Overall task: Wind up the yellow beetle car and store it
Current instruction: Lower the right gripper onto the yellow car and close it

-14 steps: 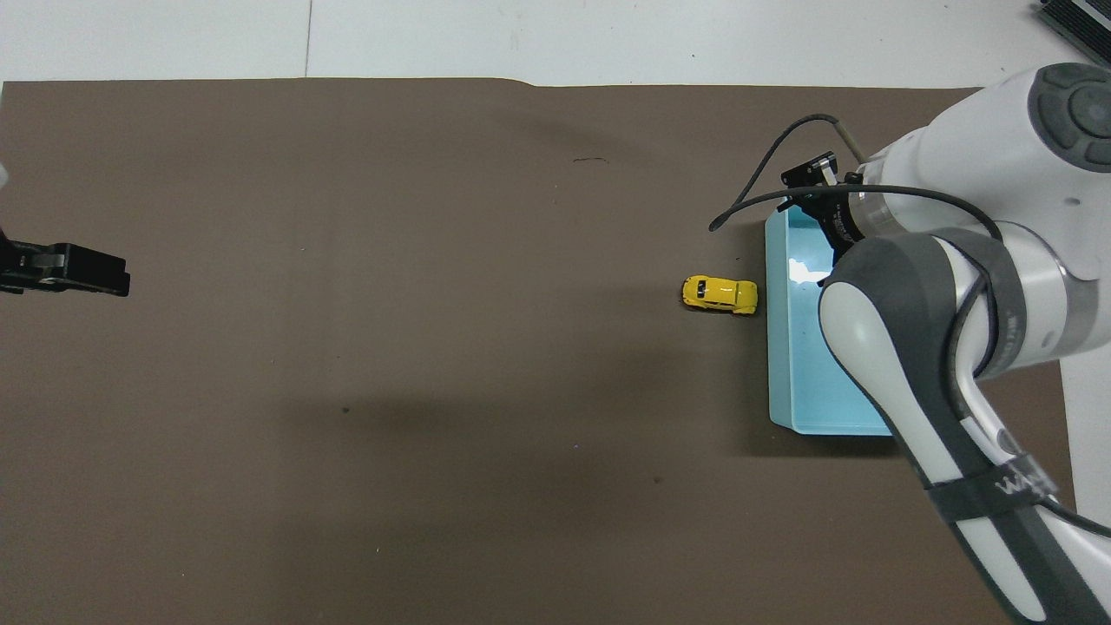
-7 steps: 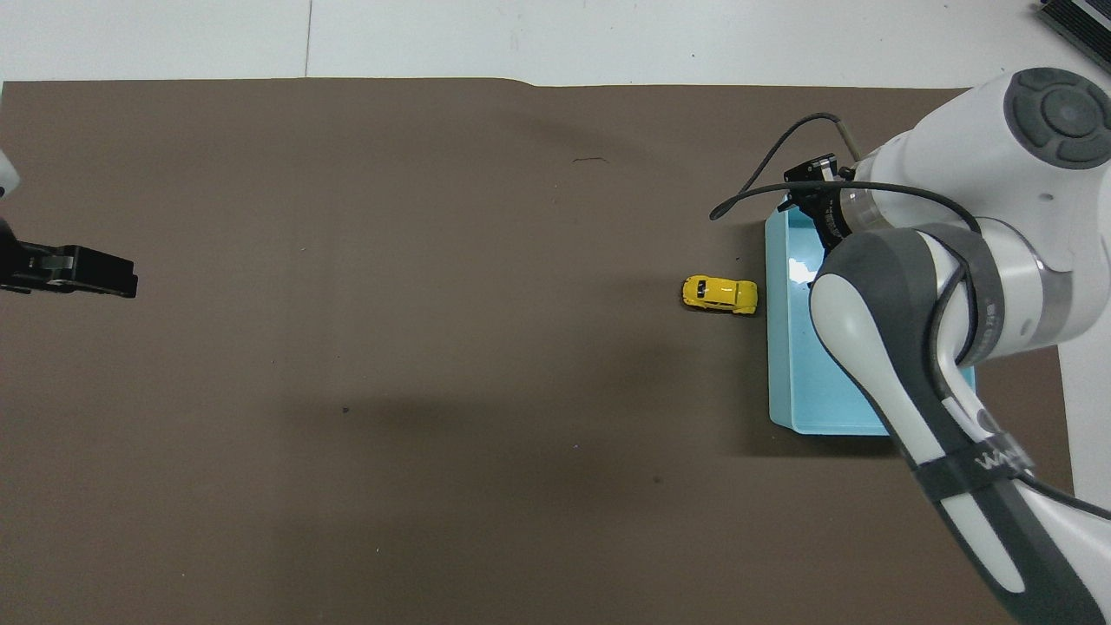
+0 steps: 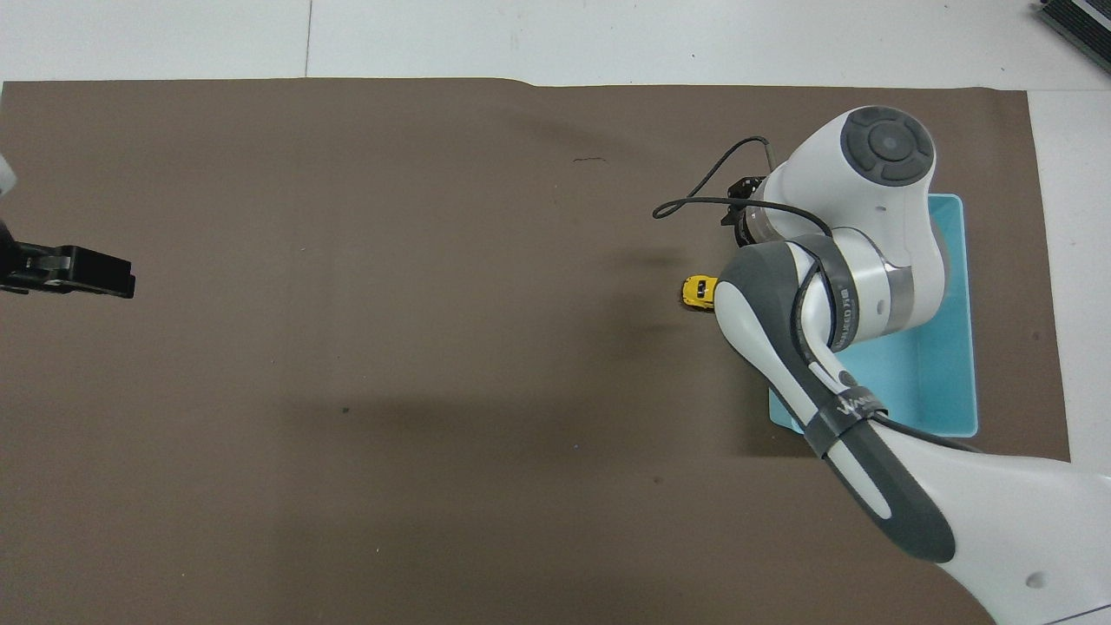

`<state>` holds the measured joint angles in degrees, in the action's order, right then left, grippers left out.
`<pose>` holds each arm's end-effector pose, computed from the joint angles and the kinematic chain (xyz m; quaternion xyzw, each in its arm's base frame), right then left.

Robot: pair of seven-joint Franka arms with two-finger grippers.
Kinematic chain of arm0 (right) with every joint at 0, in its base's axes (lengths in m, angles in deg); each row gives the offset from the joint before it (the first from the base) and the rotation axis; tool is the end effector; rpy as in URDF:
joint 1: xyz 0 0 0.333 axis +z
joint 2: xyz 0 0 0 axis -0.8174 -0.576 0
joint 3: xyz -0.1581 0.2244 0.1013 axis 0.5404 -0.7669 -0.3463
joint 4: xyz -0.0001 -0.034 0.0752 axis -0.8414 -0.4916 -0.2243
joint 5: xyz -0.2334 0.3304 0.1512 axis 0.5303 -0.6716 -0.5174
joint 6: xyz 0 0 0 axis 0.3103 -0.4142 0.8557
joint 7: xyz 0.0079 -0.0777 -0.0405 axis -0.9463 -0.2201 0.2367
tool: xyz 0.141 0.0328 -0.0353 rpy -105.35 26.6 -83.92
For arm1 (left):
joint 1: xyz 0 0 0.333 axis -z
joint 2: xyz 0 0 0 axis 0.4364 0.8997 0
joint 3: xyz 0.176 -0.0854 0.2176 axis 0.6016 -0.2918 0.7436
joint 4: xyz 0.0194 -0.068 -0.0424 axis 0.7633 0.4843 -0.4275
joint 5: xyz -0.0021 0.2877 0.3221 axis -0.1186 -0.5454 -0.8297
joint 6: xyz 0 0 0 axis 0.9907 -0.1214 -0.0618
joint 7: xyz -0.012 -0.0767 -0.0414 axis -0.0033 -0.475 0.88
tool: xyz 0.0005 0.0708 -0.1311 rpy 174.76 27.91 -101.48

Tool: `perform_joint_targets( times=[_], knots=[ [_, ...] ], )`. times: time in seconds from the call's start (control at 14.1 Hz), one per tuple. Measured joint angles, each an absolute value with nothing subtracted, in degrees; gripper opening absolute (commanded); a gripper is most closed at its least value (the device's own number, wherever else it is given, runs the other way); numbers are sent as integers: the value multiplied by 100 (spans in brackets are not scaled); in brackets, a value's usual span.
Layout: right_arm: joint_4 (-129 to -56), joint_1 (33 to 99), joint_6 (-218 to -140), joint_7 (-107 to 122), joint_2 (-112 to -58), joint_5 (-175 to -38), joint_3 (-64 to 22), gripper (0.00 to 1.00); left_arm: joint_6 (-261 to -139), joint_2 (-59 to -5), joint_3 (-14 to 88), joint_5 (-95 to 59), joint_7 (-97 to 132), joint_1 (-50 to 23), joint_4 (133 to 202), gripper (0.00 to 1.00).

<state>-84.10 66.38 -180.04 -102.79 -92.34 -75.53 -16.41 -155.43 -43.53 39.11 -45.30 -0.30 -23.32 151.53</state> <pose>0.6706 0.1669 0.2977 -0.7192 0.6947 0.0044 0.0086 0.5922 -0.0289 0.5497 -0.9985 0.0512 -0.0140 0.0146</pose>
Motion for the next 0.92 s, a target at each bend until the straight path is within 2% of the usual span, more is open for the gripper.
perform_joint_targets(
  times=[0.42,0.78,0.85,0.92],
  knots=[
    [-8929,6961,-18573,-11017,-9433,-6782,-1643,100,-15095,-4670,3867,-4520,-29,-2331,15152,100],
    [-9352,6821,-18919,-11097,-9410,-6656,-1632,100,-15102,-4683,3842,-4509,8,-2331,15168,100],
    [-9425,6796,-19012,-11097,-9407,-6655,-1632,91,-15126,-4683,3843,-4506,50,-2331,15168,100],
    [-9476,6787,-19071,-11097,-9406,-6654,-1632,67,-15182,-4683,3844,-4505,98,-2331,15168,100]
  ],
)
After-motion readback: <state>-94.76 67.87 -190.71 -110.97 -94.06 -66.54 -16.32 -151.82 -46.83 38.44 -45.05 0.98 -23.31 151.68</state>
